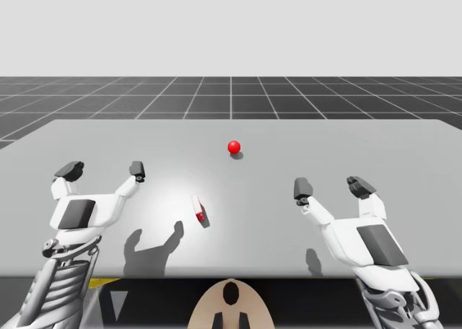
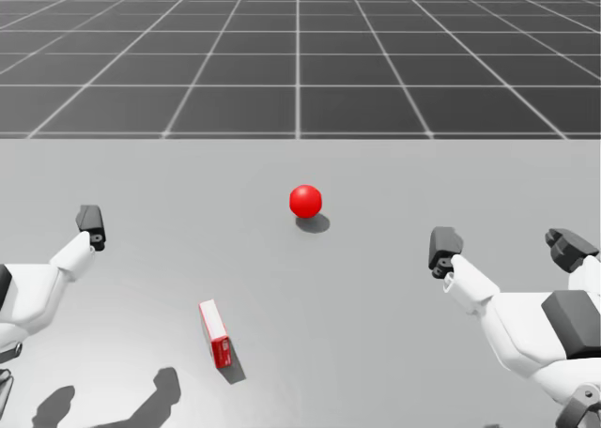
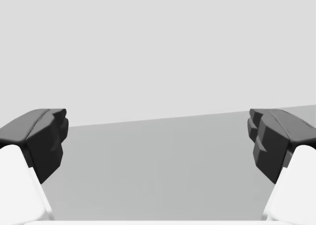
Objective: Watch the red light. When it turns green, pick up the object.
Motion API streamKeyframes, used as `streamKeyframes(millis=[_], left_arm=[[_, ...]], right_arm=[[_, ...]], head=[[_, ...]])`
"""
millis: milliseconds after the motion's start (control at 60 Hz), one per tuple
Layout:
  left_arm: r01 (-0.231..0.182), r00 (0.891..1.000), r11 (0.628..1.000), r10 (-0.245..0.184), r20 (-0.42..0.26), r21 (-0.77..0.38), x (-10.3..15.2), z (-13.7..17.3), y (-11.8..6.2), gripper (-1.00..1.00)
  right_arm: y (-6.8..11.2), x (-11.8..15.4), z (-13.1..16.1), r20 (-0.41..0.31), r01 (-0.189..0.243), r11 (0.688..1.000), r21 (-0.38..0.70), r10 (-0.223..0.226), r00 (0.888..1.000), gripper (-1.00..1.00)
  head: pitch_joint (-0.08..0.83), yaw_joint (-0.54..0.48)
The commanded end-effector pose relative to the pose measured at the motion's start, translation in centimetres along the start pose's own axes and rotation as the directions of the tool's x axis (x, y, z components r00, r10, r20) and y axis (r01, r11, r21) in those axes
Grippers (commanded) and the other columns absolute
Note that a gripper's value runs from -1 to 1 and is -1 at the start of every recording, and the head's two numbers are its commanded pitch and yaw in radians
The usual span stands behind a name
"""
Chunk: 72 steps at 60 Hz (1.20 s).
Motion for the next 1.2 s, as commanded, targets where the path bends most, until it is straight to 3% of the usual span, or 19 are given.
streamKeyframes(millis=[17,967,1200], left_arm=[[-0.001,1.0,1.0,0.001,0.0,0.0,-0.01,0.01,-0.02,-1.0],[0.009,1.0,1.0,-0.009,0.005,0.001,-0.03,0.02,-0.03,-1.0],[0.012,1.0,1.0,-0.012,0.001,-0.002,-0.13,0.01,0.0,-1.0]], right_arm=[[0.29,-0.15,0.05,0.0,0.025,1.0,-0.009,-0.025,1.0,-1.0],[0.24,-0.12,0.06,0.006,0.018,1.0,-0.008,-0.018,1.0,-1.0],[0.28,-0.14,0.1,0.005,0.017,1.0,-0.007,-0.017,1.0,-1.0]], head=[[0.447,-0.01],[0.448,0.0],[0.52,0.02]])
